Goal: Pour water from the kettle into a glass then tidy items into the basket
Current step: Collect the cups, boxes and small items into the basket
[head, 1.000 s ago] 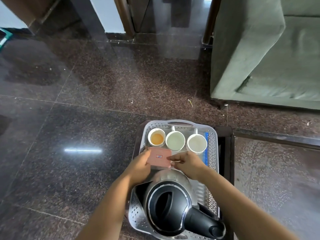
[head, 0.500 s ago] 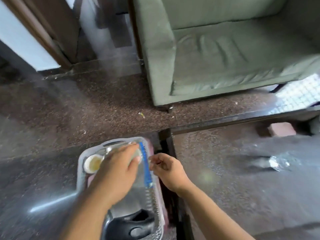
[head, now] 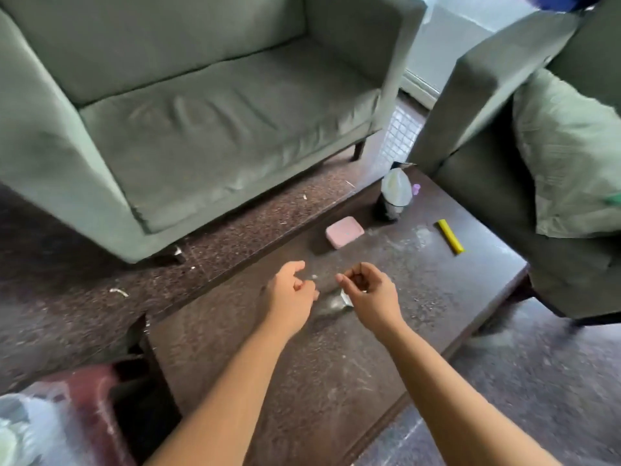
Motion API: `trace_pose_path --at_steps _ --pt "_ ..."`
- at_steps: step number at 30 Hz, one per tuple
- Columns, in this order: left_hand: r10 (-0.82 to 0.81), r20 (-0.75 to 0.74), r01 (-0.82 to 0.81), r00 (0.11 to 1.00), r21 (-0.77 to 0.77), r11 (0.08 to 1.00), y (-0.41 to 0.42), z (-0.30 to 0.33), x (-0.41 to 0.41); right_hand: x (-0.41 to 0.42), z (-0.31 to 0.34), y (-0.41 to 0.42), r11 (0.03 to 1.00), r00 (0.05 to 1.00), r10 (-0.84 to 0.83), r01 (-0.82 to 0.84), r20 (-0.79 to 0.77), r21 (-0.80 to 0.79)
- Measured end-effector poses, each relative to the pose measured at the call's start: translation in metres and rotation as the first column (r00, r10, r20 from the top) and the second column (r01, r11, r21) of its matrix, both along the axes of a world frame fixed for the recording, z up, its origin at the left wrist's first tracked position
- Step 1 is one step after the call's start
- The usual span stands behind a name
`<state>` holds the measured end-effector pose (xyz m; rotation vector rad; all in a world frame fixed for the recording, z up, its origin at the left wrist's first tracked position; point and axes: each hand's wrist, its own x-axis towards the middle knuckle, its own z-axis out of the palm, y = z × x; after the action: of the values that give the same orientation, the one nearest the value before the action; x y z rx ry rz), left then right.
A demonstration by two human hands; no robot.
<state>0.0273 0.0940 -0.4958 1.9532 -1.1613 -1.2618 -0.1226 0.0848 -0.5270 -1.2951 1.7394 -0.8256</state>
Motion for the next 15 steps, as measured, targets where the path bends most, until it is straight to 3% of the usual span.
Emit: trace_pose_path --at_steps 2,4,7,10,13,15 --pt "-0.010 -0.158 0.023 0.987 0.077 0.997 -0.035 -0.015 -0.035 -0.035 -0.014 -0.026 1.000 0.995 -0.012 0.012 -0.096 -0.001" --pt "-0.025 -0.203 0.051 0.979 0.123 0.991 -0.067 -0.030 -0.061 -0.063 -0.032 -0.056 1.000 0.987 -0.024 0.026 -0.158 0.009" --pt "-0.074 -0.097 0.090 0.992 0.171 0.981 -0.102 -0.061 -0.082 -0.085 -0.063 -0.101 0.998 0.969 0.041 -0.028 -0.242 0.056" --pt "-0.061 0.035 0.050 0.998 0.261 0.964 -0.130 -0.089 -0.085 -0.087 -0.093 -0.138 0.966 0.932 0.215 -0.158 -0.292 0.207" --pt "0.040 0.038 -0.050 0.998 0.310 0.950 -0.154 -0.117 -0.078 -0.079 -0.118 -0.170 0.922 0.906 0.326 -0.240 -0.271 0.305" --pt "0.022 0.052 -0.038 0.998 0.333 0.942 -0.165 -0.139 -0.071 -0.075 -0.131 -0.184 0.905 0.897 0.356 -0.260 -0.264 0.336"
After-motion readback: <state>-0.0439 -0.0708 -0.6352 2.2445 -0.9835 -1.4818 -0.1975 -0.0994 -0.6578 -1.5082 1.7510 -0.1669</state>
